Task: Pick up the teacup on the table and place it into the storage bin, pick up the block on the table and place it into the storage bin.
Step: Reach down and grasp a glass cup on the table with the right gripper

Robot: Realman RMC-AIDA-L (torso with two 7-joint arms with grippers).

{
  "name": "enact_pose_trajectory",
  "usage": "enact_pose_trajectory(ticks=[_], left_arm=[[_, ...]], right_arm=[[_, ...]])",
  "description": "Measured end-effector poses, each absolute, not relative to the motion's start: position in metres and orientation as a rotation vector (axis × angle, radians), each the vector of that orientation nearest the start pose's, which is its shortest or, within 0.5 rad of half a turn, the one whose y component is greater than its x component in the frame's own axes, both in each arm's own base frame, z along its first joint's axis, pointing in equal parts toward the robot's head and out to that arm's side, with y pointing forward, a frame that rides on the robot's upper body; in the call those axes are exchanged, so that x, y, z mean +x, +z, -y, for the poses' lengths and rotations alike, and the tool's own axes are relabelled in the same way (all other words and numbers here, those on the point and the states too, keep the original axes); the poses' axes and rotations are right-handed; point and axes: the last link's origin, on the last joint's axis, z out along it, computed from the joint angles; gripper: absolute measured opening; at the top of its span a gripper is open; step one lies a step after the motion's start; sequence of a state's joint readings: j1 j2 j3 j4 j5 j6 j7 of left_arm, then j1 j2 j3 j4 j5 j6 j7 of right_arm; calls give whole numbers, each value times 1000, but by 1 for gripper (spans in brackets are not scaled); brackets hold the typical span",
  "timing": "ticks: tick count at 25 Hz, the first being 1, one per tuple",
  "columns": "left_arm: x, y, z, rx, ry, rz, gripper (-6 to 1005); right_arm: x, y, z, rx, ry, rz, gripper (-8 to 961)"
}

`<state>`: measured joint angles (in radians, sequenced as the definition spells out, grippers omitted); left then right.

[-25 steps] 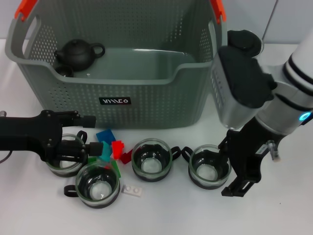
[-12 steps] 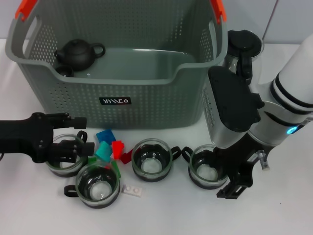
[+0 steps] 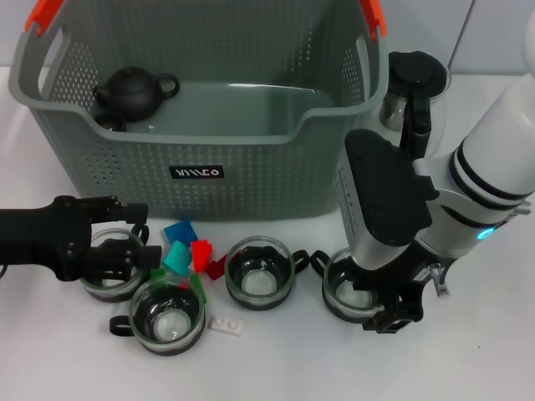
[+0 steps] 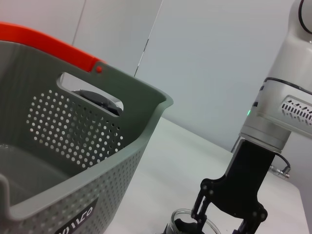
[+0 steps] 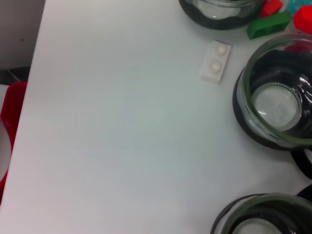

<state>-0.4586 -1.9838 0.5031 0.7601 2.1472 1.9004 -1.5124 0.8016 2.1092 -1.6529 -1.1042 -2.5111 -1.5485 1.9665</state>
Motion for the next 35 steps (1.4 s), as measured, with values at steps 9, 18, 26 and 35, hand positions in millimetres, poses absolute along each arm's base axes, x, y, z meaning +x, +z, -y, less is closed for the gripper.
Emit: enact_pose_trajectory(ticks=[9,18,26,35], left_arm=[[-292,67,-288,-2801,-706,789,874],[-293,67,-288,-2800,-706,790,874],[-296,69,-286,-2776,-719,804,874],[-296,69,-286,-2771,-721,806,874]], right_arm=[[148,-79,-334,-3078,-879,170,556],[149,-82,-332,-3077,-897,178,348],[145,-81,-330,-3116,-875,141,156],[143,-79,-328,-3125,-881,136,56]])
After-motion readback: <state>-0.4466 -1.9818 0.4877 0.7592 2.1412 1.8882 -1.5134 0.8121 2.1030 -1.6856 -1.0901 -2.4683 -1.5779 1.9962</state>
